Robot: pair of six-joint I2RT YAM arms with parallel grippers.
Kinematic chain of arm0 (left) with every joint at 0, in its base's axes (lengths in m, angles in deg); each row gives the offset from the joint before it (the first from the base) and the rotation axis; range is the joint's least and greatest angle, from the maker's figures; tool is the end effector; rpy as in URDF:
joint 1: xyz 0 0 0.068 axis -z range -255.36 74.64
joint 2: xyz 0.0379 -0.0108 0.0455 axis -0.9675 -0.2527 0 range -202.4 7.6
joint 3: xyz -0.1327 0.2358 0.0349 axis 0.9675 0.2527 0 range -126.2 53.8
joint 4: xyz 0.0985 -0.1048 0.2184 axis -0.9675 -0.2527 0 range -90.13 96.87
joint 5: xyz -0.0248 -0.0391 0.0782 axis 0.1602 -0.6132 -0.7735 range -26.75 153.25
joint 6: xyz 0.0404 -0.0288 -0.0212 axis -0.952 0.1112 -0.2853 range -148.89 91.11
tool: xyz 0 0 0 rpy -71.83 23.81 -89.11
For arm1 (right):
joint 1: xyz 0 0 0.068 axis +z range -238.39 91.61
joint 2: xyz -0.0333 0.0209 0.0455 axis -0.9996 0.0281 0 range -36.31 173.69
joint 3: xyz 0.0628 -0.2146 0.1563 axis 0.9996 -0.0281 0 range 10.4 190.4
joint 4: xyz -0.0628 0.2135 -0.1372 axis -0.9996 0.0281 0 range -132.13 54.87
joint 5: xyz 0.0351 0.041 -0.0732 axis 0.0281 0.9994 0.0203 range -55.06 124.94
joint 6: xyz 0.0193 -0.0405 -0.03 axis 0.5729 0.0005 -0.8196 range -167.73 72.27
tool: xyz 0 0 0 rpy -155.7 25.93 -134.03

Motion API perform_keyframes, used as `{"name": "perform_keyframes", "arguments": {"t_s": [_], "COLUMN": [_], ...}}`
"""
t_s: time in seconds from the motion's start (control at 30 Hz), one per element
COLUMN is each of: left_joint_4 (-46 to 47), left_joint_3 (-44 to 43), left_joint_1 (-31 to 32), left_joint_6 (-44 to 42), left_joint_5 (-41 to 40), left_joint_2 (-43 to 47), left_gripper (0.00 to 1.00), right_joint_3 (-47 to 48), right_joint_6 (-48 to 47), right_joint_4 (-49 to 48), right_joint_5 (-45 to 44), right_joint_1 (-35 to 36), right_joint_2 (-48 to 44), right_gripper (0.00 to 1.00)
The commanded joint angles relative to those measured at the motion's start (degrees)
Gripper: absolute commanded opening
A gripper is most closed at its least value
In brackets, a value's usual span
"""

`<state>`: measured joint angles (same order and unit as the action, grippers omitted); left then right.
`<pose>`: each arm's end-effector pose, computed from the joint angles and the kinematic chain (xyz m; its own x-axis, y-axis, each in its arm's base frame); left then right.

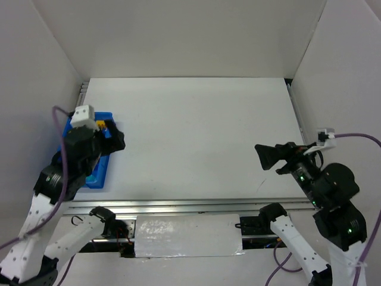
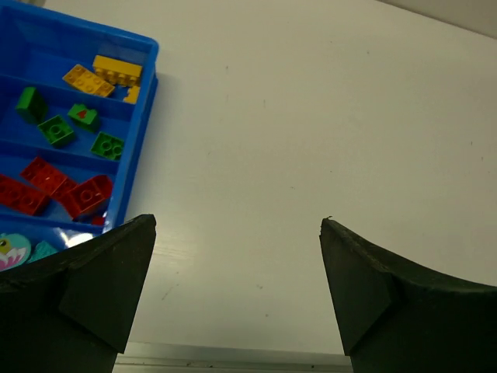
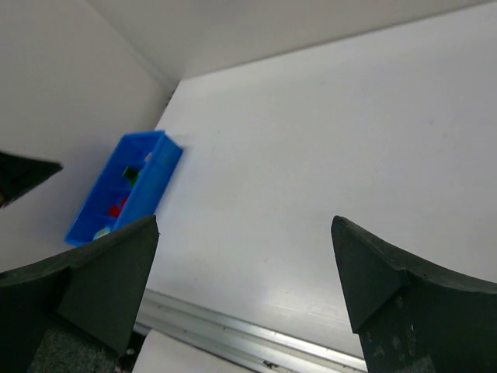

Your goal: Sort the legos into containers by color

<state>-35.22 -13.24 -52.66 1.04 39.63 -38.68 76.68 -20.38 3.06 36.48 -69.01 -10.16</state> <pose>0.1390 -0.0426 0.4084 -0.2954 -0.3720 -0.8800 -0.1594 0.9274 -0.3385 0.0383 0.0143 0.4239 -0.2379 0.4031 -0.8837 -0.2789 0.8431 0.4597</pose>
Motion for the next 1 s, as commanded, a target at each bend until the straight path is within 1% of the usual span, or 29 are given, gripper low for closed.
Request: {"name": "perform_keyframes", "arguments": {"t_s": [0.0,0.1,0.13,0.27,0.4,0.57,0.7,0.97], "left_joint_4": [-4.9,-5.7,-6.3,-9.0,-9.2,-9.7,-10.7,-10.5], "left_joint_3": [2.8,4.0,3.9,2.9,3.3,4.3,3.8,4.3], "left_joint_1": [0.1,0.2,0.2,0.2,0.2,0.2,0.2,0.2], "left_joint_6": [-1.1,-1.6,-1.6,-0.6,-0.8,-1.2,-1.4,-1.5], "left_joint_5": [-3.9,-4.6,-4.6,-9.0,-9.9,-8.0,-9.4,-10.5], "left_joint_2": [8.5,14.4,15.4,19.4,21.5,21.6,21.5,22.0], "left_gripper": [0.99,0.99,1.0,0.99,1.0,1.0,0.99,1.0], "right_joint_3": [3.5,3.7,3.2,1.7,0.4,0.8,1.7,-0.5], "right_joint_6": [-5.0,-6.3,-6.2,-4.9,-4.5,-4.2,-4.7,-4.1], "right_joint_4": [8.1,10.4,10.7,11.1,11.4,12.0,12.6,11.5], "right_joint_5": [-9.2,-13.6,-14.7,-17.0,-18.2,-16.4,-15.3,-13.2], "right_joint_1": [0.5,0.6,1.3,1.5,1.3,1.5,1.5,1.5], "right_joint_2": [-2.3,-4.8,-6.4,-10.8,-13.8,-12.4,-10.0,-9.5], "right_gripper": [1.0,1.0,1.0,1.0,1.0,1.0,1.0,1.0]}}
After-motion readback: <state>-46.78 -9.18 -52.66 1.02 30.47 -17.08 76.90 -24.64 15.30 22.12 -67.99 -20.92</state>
